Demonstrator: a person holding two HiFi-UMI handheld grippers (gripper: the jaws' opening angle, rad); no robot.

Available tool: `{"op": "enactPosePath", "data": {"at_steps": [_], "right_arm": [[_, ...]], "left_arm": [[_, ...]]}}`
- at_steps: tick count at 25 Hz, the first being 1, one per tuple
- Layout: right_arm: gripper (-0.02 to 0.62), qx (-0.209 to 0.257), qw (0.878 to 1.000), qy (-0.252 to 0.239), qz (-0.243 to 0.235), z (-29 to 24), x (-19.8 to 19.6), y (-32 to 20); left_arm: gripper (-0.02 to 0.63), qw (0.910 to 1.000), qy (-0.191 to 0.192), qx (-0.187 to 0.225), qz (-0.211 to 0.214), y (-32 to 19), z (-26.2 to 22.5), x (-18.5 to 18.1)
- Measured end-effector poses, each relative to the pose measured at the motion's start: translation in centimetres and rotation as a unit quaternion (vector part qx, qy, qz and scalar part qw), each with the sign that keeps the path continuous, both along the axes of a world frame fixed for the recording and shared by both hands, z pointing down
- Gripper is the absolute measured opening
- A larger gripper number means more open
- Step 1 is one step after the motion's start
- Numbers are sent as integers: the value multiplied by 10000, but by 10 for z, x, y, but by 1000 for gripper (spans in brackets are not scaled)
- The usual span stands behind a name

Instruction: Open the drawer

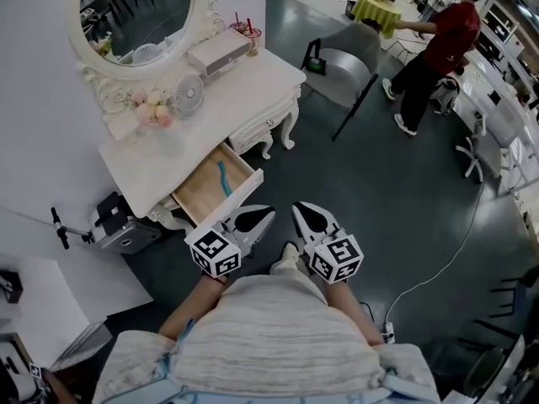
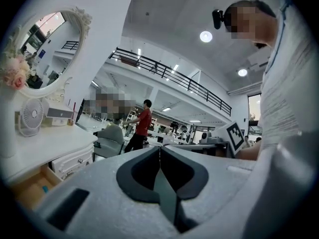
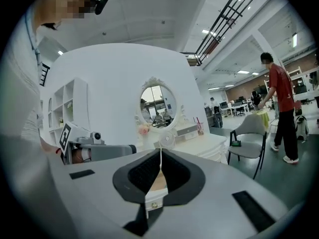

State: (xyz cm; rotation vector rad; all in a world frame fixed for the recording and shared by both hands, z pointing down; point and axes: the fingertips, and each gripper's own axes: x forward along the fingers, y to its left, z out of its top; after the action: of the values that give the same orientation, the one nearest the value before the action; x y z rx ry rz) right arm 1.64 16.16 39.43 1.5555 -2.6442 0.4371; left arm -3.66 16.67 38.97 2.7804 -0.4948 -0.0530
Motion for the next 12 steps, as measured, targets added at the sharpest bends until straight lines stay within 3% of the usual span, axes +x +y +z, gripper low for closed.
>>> {"op": "enactPosePath", "data": {"at_steps": [12], "right_arm": [[11, 123, 9988, -4, -465, -14, 86, -89]], "left_arm": [[14, 9991, -92, 99, -394, -83, -8, 90]]}}
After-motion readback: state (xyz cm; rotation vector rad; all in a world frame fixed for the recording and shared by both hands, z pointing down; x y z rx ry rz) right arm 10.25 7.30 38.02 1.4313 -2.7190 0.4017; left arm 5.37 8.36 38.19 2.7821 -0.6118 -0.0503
